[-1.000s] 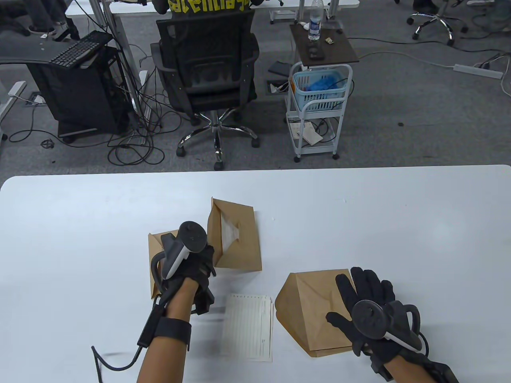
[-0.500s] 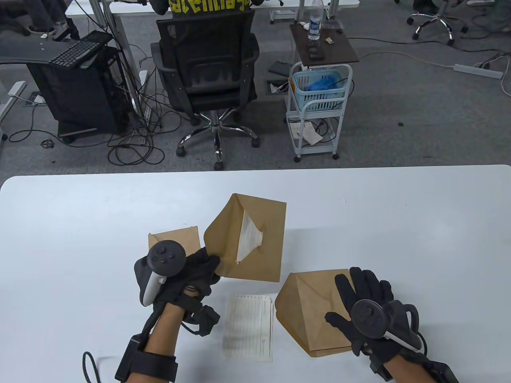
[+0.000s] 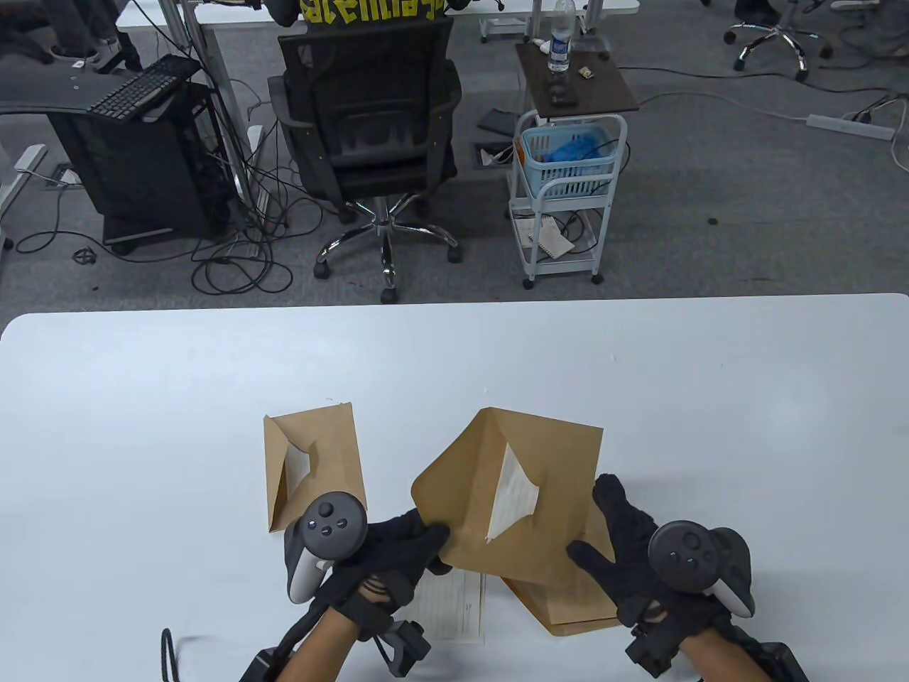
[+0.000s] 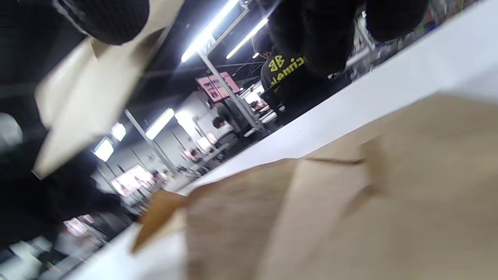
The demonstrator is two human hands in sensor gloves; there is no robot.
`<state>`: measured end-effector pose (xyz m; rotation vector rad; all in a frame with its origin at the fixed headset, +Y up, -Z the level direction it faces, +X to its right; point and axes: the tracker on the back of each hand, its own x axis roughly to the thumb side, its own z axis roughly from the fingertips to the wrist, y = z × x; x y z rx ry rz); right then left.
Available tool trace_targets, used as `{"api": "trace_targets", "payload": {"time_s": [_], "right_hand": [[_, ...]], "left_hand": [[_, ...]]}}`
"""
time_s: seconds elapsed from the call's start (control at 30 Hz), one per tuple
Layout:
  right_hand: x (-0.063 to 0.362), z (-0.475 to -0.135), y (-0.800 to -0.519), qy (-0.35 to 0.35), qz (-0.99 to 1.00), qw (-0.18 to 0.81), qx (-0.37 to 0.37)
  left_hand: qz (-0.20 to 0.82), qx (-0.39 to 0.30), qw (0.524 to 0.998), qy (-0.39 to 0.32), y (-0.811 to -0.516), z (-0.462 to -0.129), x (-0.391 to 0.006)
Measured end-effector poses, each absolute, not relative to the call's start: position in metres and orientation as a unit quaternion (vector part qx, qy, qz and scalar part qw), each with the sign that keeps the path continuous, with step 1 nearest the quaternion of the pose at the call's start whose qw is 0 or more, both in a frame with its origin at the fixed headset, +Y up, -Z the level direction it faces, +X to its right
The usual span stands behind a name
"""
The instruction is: Pull paper from envelopes and stack
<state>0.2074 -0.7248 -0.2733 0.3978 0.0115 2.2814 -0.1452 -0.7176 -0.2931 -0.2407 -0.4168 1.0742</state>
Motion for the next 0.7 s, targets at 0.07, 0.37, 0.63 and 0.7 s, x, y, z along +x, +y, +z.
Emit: {"api": "trace_targets", "payload": {"time_s": [0.07, 0.37, 0.63, 0.7], "right_hand": [[0.208, -0.275, -0.730, 0.035, 0.857, 0.493, 0.145], [0.214, -0.274, -0.733, 0.038, 0.811, 0.574, 0.106], [0.206, -0.270, -0.731, 0.066, 0.820, 0.549, 0.149], [0.204, -0.269, -0.731, 0.072, 0.814, 0.556, 0.154]], "left_hand": [[0.503, -0.116, 0.830, -0.210, -0.722, -0.289, -0.139], [0.481, -0.111, 0.843, -0.213, -0.732, -0.278, -0.127], [0.415, -0.020, 0.897, -0.149, -0.719, -0.278, -0.144], [0.375, 0.016, 0.918, -0.126, -0.718, -0.279, -0.150]]}}
